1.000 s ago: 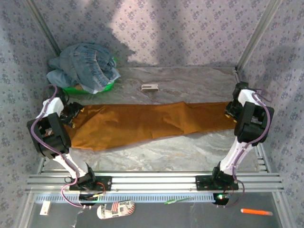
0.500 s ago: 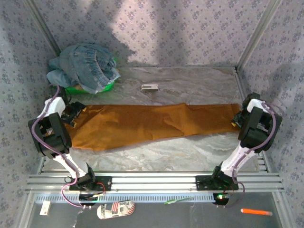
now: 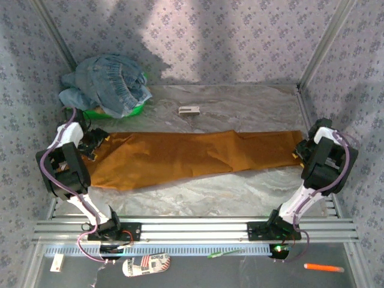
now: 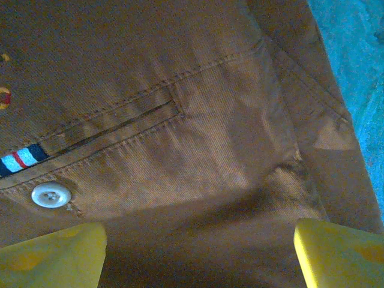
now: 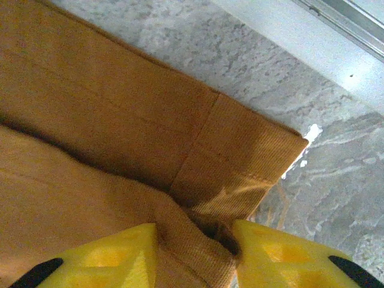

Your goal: Fold and stack the trousers

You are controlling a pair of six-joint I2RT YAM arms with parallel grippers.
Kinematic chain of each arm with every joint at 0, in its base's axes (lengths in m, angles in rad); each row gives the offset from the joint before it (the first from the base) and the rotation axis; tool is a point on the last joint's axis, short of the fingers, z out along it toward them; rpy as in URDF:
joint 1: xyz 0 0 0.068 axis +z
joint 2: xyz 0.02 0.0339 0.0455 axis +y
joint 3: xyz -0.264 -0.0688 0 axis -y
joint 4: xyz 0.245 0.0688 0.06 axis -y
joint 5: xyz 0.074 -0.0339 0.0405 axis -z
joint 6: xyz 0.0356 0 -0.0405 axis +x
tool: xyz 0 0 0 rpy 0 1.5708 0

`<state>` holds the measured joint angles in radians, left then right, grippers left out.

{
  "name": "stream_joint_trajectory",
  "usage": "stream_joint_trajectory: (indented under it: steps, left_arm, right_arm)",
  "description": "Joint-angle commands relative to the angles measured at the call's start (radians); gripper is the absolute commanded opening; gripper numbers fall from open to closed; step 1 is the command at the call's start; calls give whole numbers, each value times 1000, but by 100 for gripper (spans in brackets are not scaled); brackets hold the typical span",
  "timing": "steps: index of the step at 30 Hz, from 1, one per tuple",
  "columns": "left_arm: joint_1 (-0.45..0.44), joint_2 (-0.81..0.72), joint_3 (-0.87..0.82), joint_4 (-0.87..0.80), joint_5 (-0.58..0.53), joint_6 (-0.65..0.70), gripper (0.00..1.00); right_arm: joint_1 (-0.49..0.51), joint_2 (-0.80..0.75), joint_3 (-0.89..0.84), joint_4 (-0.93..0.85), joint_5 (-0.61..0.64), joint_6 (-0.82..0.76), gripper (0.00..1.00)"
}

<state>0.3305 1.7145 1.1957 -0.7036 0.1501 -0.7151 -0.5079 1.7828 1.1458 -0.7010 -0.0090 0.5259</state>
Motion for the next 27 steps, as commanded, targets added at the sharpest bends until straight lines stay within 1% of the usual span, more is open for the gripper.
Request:
stream_joint_trajectory:
  steps: [1,7,9,11,13,15,18,21,23,27]
  left_arm:
    - [-7,-12,4,-2,14,11,82]
    - [-8,-10,-1,0,14,13,82]
    - [-8,-10,0,0,16,13,81]
    - [-8,-12,0,-2,18,14,81]
    - [-8,-15,-1,-2,17,16,80]
    - [-8,-15,-4,2,16,14,79]
    - [-8,-12,-25,18,17,-6,79]
    - [-10,-6,-59,58,15,-38,78]
    - [-10,-1,-78,73,15,-58,79]
    - [-11,12,-103,101,20,-88,78]
  right_arm:
    - [7,-45,-3,-9,-15,9,32]
    - [26,-42,16,-13,-26,4,20]
    - [26,-37,13,-4,-35,2,12]
    - [27,-36,14,3,-38,0,1]
    - [30,-42,22,14,-42,2,0]
    - [44,-42,67,7,-29,0,0]
    - [71,-51,150,-2,26,1,0]
    - [80,-81,213,-20,130,-7,0]
    - [65,-95,230,-27,174,-23,0]
    - [13,-105,188,-2,196,-38,0]
